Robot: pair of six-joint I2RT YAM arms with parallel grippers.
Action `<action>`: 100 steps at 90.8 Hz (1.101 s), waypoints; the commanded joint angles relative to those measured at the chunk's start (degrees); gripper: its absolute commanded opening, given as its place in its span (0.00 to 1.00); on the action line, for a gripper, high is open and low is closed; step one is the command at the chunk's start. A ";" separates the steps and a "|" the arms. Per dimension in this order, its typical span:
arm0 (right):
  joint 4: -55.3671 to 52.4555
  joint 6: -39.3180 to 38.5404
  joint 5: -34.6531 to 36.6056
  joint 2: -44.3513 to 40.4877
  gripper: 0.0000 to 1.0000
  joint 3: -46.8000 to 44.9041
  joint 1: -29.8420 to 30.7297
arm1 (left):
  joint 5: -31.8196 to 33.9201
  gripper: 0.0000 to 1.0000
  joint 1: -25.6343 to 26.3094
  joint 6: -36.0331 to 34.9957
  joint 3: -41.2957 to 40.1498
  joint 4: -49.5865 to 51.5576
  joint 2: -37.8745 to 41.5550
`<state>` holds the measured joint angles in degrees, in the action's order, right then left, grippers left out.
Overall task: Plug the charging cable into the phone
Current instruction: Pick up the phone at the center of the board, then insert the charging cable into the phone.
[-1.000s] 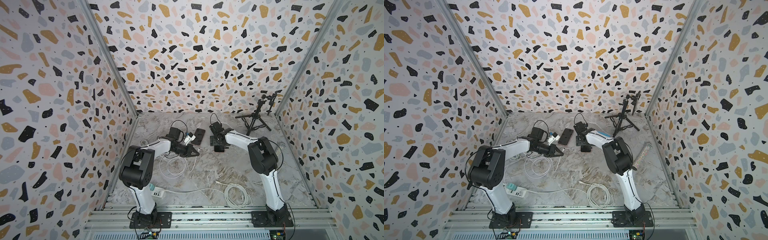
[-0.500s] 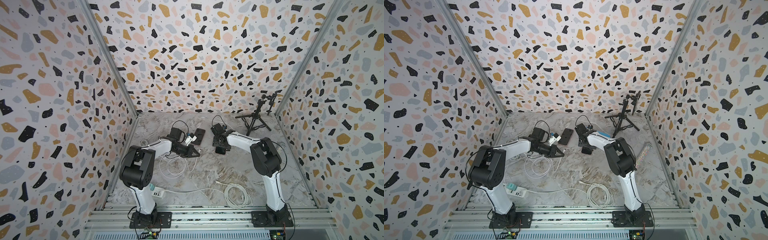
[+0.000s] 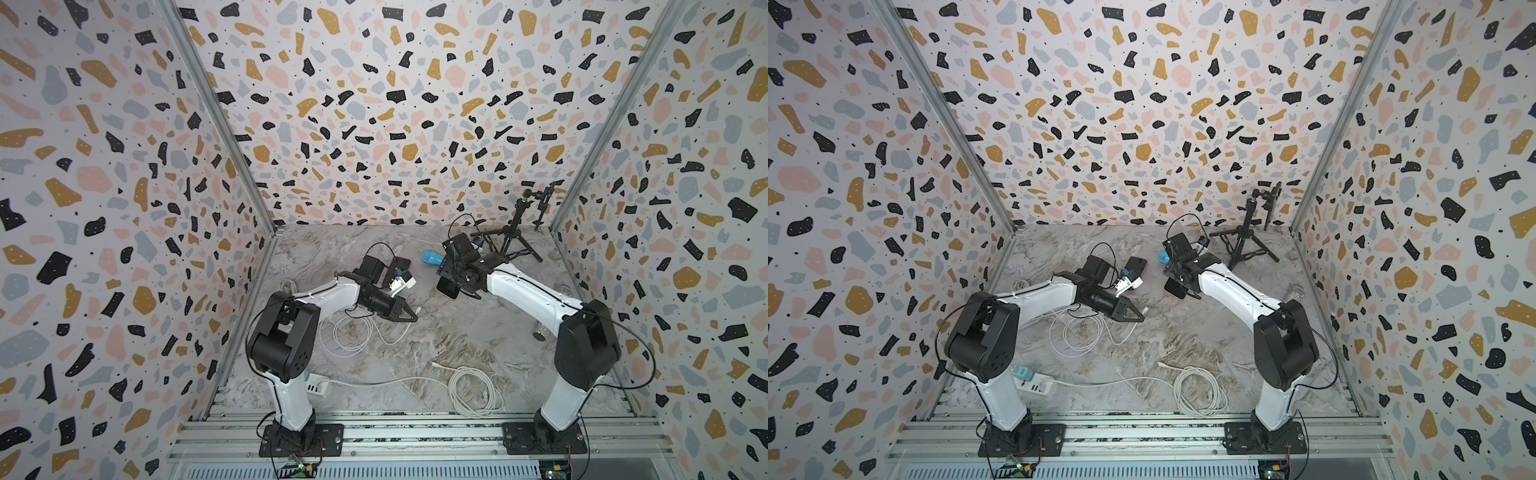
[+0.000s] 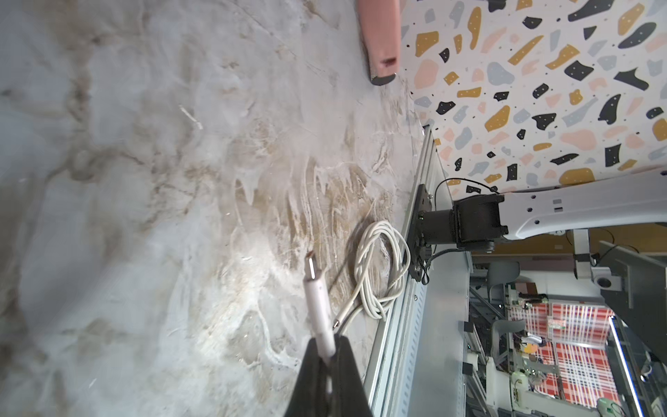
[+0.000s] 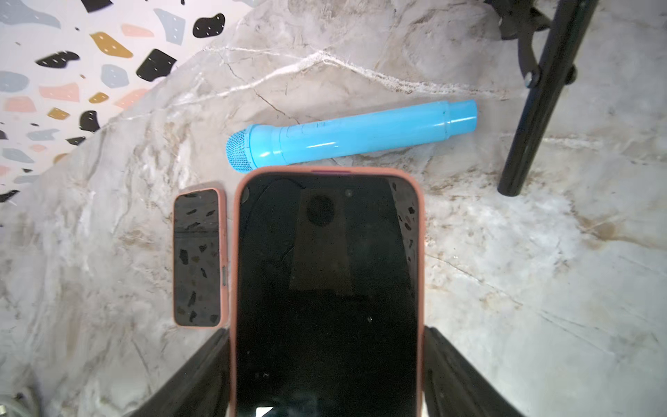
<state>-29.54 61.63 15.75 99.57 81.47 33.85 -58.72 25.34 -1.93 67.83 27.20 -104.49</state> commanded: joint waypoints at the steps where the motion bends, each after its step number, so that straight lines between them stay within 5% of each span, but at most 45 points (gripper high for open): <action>1: 3.08 6.77 -3.89 -2.13 0.75 -2.89 0.17 | -3.30 0.00 1.14 -3.96 2.65 2.67 -0.15; 53: 9.59 11.98 -5.79 -3.78 0.72 -7.34 1.74 | -6.40 0.00 2.31 -0.72 3.33 1.67 -2.03; 100: 10.61 12.87 -7.14 -5.15 0.71 -7.63 3.26 | -1.22 0.00 2.52 0.61 3.27 0.57 -2.27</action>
<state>-20.91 73.49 8.49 98.61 72.82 36.21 -60.95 27.57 -1.80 70.02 28.42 -105.91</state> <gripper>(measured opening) 0.785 0.055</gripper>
